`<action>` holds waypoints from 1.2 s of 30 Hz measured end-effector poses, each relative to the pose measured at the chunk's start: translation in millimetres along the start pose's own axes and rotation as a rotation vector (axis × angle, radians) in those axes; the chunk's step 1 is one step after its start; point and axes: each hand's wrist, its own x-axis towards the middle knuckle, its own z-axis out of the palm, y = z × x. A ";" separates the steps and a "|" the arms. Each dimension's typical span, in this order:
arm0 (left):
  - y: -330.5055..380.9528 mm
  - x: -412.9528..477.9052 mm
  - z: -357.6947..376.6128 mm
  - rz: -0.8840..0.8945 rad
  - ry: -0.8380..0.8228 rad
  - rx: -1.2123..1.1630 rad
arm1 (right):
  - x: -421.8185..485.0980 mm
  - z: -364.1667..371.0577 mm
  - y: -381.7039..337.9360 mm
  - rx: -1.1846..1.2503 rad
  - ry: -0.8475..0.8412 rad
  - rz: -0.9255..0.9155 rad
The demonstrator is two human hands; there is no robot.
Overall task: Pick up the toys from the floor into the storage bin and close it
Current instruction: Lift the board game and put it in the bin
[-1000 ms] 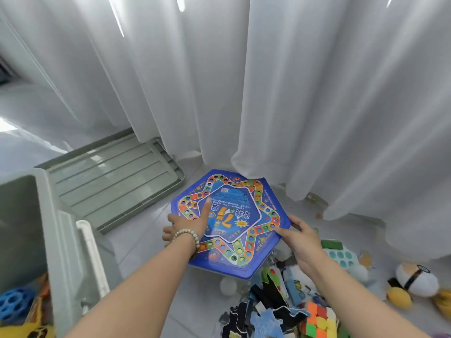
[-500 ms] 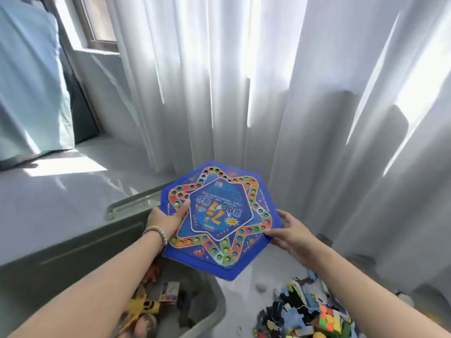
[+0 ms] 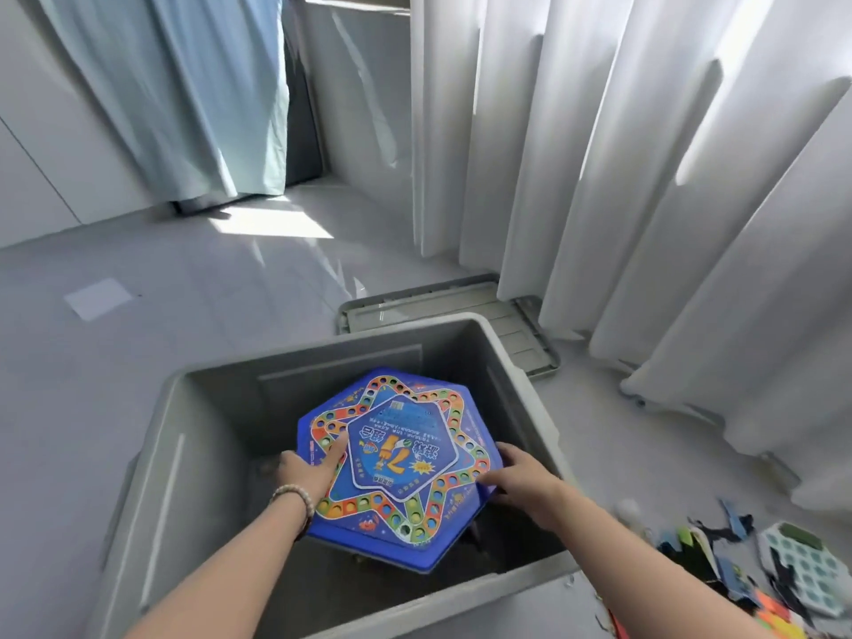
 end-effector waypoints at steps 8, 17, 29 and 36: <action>-20.3 30.5 34.5 0.014 -0.069 -0.011 | 47.7 10.5 24.8 0.045 -0.069 0.047; 25.2 -2.0 41.4 0.259 -0.137 0.192 | 8.1 -0.9 2.3 -0.205 -0.039 -0.107; 167.6 -169.0 105.8 1.005 -0.303 0.530 | -122.3 -172.4 -25.4 -0.508 0.266 -0.281; 175.4 -240.3 212.5 1.130 -0.484 0.800 | -165.9 -289.9 71.2 -0.495 0.424 -0.062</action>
